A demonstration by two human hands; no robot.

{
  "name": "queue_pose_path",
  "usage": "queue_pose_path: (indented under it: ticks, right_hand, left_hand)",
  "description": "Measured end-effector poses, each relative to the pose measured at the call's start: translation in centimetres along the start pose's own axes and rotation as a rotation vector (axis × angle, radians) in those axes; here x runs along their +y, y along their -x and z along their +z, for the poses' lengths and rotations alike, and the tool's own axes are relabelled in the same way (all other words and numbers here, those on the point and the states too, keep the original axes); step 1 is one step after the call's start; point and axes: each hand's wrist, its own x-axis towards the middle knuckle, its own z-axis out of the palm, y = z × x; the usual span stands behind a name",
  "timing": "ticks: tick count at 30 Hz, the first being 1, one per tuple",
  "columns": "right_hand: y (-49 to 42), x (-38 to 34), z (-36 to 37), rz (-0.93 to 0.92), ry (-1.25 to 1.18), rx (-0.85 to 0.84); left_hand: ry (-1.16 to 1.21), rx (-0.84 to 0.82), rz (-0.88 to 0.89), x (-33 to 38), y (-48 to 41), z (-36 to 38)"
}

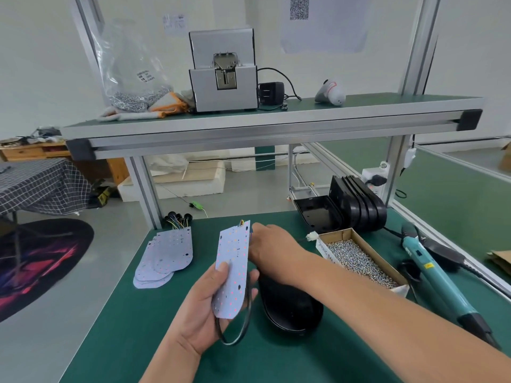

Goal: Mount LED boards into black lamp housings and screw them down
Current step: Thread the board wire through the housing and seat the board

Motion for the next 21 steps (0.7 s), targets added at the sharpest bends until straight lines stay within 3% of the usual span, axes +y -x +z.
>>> queue_pose_path:
  ticks: [3,14,16,18,21]
  right_hand:
    - [-0.5,0.1,-0.1,0.087,0.015,0.006]
    - [6.3,7.9,1.7,0.57,-0.282,0.132]
    - [6.9,7.9,2.3,0.614,-0.341,0.243]
    - [7.1,7.1,2.4,0.672,-0.573,0.382]
    - [6.6,5.1,2.5,0.767,-1.147,0.439]
  left_hand:
    - [-0.019,0.029,0.046,0.5,0.2,-0.1]
    - [-0.049,0.067,0.18,1.1,-0.2,-1.0]
    - [-0.077,0.061,0.163,0.6,-0.4,-0.6]
    - [-0.113,0.07,0.156,0.2,-0.6,-0.4]
    - [-0.155,0.109,0.154,-0.1,-0.7,-0.1]
